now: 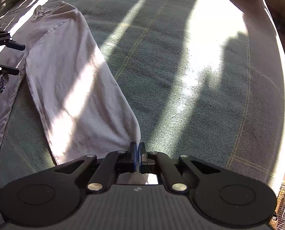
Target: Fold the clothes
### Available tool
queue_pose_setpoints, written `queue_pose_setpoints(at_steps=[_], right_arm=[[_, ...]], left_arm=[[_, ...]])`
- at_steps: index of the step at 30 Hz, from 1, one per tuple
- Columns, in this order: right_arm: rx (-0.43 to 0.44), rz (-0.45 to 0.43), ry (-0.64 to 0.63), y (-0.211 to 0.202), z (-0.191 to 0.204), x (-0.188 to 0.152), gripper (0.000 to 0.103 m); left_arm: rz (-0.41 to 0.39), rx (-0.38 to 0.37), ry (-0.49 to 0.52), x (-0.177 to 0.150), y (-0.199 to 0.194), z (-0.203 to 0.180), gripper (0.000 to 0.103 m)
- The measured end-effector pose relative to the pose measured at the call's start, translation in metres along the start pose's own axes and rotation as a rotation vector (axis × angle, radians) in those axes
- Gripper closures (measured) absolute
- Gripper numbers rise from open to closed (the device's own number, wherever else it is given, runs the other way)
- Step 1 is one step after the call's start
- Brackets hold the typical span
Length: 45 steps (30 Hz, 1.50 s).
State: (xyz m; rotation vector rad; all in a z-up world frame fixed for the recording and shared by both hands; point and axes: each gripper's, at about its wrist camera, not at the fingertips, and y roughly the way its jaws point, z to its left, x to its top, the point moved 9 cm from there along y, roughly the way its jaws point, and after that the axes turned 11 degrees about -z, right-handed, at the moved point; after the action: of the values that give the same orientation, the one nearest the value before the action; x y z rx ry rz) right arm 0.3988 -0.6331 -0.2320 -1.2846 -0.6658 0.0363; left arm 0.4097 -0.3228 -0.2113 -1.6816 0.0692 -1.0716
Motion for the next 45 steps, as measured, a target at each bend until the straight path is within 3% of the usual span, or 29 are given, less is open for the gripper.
queue_pose_setpoints(at_steps=[9, 12, 15, 19, 25, 26, 27, 29, 37, 41, 45], right_arm=[[-0.085, -0.026, 0.027, -0.006, -0.024, 0.014, 0.099], [-0.104, -0.026, 0.054, -0.009, -0.03, 0.015, 0.086], [-0.118, -0.09, 0.174, -0.034, -0.046, 0.008, 0.072], [-0.16, -0.049, 0.247, -0.046, -0.062, -0.026, 0.065], [-0.216, 0.005, 0.244, -0.03, -0.066, -0.075, 0.052], [-0.211, -0.006, 0.253, -0.029, -0.066, -0.078, 0.052], [-0.197, -0.009, 0.264, -0.03, -0.065, -0.078, 0.061], [-0.173, -0.015, 0.261, -0.034, -0.061, -0.075, 0.092], [-0.27, -0.086, 0.193, -0.063, -0.086, -0.049, 0.093], [-0.304, -0.029, 0.161, -0.05, -0.097, -0.043, 0.089], [-0.355, -0.046, 0.172, -0.052, -0.096, -0.032, 0.083]], left_arm=[[-0.004, 0.001, -0.01, 0.001, -0.001, 0.003, 0.032], [-0.006, 0.004, -0.01, 0.001, -0.003, 0.005, 0.032], [-0.005, -0.001, -0.015, 0.001, -0.004, 0.006, 0.032], [-0.005, -0.004, -0.007, 0.001, -0.003, 0.005, 0.032], [0.002, -0.02, 0.018, 0.005, 0.002, -0.001, 0.032], [0.003, -0.021, 0.025, 0.005, 0.002, -0.003, 0.032], [0.003, -0.022, 0.031, 0.006, 0.003, -0.004, 0.032], [0.006, -0.023, 0.039, 0.007, 0.004, -0.005, 0.032], [-0.016, -0.018, 0.043, 0.019, 0.002, -0.006, 0.032], [-0.025, -0.014, 0.034, 0.02, -0.002, -0.005, 0.031], [-0.037, -0.011, 0.027, 0.019, -0.008, -0.002, 0.031]])
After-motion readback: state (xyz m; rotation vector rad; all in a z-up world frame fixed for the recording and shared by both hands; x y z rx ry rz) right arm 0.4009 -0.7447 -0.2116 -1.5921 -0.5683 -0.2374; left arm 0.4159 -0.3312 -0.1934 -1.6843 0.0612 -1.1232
